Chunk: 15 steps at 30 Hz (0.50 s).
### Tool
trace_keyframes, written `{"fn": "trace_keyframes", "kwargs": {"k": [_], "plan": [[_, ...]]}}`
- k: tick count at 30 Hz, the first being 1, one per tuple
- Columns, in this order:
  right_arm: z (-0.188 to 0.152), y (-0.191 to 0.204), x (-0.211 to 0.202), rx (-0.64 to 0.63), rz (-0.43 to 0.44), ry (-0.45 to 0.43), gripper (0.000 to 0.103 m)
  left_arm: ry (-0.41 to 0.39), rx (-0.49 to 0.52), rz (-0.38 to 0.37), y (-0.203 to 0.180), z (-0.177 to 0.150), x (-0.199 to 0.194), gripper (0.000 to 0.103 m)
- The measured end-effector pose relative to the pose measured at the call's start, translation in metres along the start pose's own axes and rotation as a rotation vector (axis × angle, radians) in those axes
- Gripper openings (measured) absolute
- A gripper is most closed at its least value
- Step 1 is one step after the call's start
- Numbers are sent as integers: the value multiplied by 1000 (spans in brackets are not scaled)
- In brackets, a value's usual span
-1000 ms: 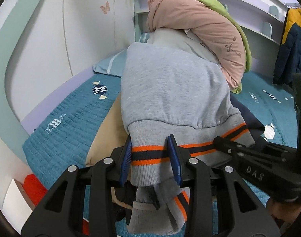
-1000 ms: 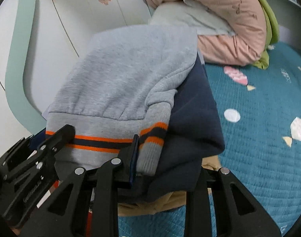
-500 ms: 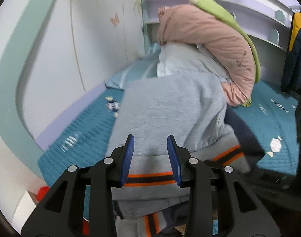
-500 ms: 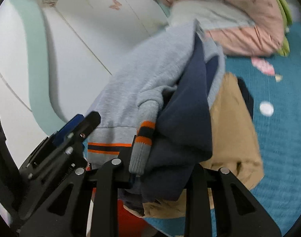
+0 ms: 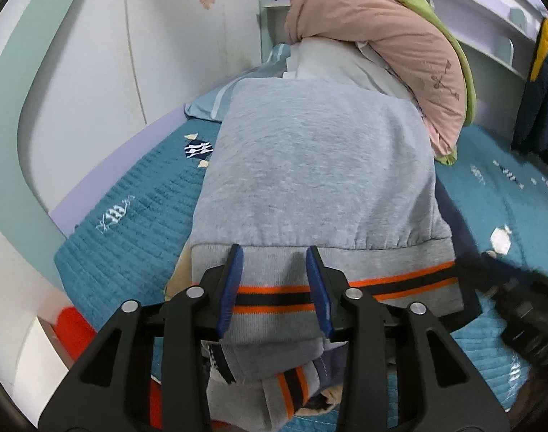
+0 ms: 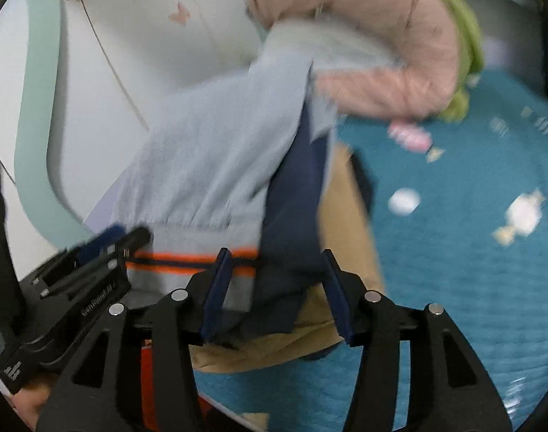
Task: Fold large clothes
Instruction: 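Lower the jacket onto the tan garment pile with both grippers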
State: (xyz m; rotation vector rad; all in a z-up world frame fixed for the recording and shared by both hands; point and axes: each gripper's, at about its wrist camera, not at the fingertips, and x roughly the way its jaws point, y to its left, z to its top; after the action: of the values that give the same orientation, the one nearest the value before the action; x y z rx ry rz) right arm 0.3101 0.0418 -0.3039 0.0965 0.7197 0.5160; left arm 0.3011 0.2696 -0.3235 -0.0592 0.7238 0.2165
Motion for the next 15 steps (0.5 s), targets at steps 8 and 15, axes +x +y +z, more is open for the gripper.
{"fn": "trace_keyframes", "kwargs": {"k": [8, 15], "plan": [[13, 24, 34, -114, 109, 82, 16, 8, -13, -1, -8, -2, 0, 63], [-7, -3, 81, -30, 72, 233, 7, 41, -46, -44, -7, -5, 13, 65]]}}
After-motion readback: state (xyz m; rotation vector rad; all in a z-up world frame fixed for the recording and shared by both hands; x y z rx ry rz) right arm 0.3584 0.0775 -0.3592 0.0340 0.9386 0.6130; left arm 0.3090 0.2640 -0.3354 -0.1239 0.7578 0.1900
